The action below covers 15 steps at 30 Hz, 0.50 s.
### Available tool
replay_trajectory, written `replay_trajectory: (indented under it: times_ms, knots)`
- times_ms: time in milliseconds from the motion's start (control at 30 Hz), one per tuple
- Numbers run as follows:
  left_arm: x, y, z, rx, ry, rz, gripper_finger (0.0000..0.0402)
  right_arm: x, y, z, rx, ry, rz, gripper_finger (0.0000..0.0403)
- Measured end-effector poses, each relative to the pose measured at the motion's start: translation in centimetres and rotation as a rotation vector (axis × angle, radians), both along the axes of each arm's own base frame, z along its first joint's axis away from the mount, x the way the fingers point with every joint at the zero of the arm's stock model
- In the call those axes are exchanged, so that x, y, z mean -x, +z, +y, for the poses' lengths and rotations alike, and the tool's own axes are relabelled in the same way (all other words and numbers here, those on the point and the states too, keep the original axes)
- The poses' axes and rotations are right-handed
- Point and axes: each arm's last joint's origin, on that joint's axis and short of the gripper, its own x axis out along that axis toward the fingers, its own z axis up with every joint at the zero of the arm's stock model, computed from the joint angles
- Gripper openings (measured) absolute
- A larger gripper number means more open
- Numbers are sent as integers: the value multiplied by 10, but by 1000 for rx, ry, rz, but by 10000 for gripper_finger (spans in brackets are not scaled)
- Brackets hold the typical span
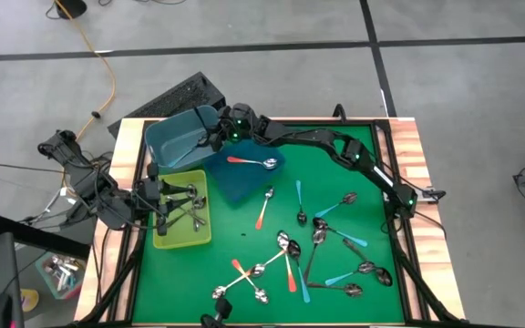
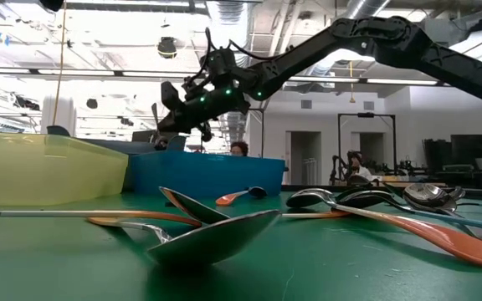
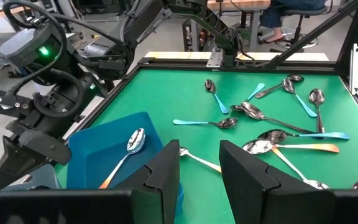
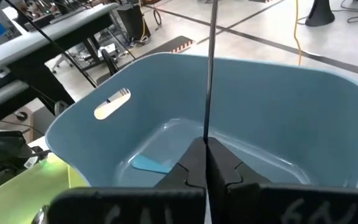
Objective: Sort silverware by color (type)
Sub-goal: Put the black spoon into the green bin, then put the orange spoon into the blue bin
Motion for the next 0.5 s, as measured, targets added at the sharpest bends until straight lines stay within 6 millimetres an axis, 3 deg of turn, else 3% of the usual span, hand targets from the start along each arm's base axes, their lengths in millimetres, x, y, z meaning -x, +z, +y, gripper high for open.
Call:
replay_trajectory:
  times_ms: [267,500]
  knots:
    - [0,0,0,-3,-1,1,101,0,1,0,3,0,-6,89]
    - [0,-1,0,-9,-2,7,101,-1,3,0,2,-1,-32,108]
